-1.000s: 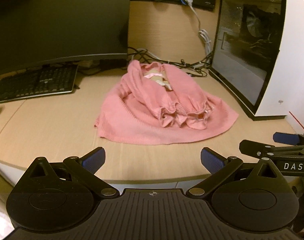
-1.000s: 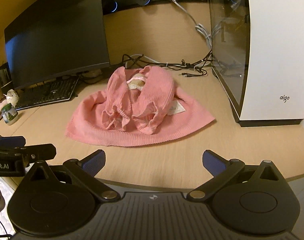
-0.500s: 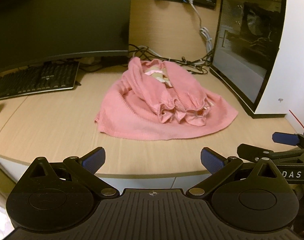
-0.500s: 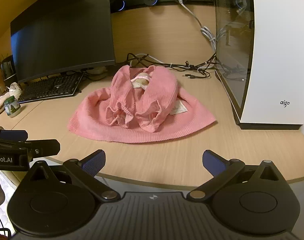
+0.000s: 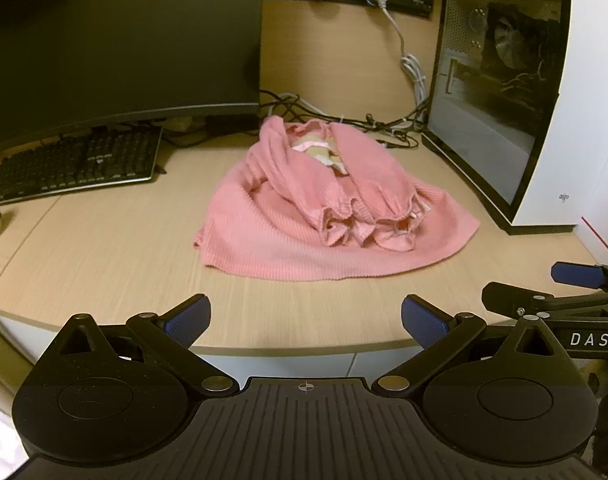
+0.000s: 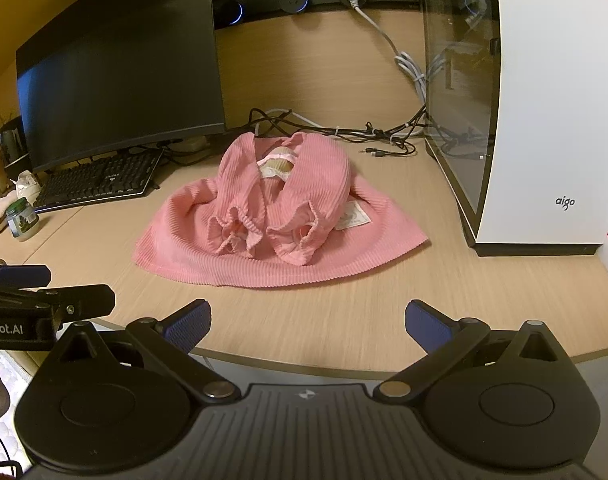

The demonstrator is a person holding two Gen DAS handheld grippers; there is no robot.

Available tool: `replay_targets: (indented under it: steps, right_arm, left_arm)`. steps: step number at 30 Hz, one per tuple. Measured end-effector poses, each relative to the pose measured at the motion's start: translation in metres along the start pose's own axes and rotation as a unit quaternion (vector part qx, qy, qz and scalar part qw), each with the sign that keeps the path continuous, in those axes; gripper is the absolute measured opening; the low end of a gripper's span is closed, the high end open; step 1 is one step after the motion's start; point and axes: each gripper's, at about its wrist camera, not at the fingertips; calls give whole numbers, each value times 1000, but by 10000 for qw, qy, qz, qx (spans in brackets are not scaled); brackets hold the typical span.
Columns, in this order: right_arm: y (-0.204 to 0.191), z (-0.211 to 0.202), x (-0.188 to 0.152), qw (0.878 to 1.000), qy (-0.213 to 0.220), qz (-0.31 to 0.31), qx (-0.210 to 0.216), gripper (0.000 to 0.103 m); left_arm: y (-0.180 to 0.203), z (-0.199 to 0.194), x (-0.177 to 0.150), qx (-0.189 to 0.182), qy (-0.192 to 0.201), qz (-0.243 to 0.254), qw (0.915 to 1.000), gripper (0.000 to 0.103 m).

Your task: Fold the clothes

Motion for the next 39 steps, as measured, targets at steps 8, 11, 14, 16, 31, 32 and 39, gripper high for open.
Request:
replay_targets:
  steps: [8,11,14,16,31,32,39]
  right_arm:
    - [0,1,2,10000,13,10,-2,103]
    - [1,2,2,10000,11,14,3,103]
    - [2,3,2,10000,11,30,10,103]
    - [2,3,2,10000,9,42,15,103]
    - [1,7,4,10000,-25,61,36,103]
    - [1,7,4,10000,-27,64,33,103]
    - [2,7,4,10000,-41,87,17,103]
  left_arm:
    - [0,1,1,13,-9,16,10000,103]
    - [0,1,2,7,-3,27,10000,103]
    - [0,2,2,5,-3,42,10000,103]
    - [0,2,2,8,-3,44,10000,103]
    - [-2,5,3,-9,-16,59,10000,103]
    - [-2,5,3,-12,-18,58,10000,103]
    - [-2,7,3,-39,-47,56,10000,103]
Point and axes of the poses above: each gripper's, at about its wrist camera, not at the fingertips, and z roughly the way its jaws point, y to its right, x to its top, and after that the axes turned 4 degrees about -z, right-handed
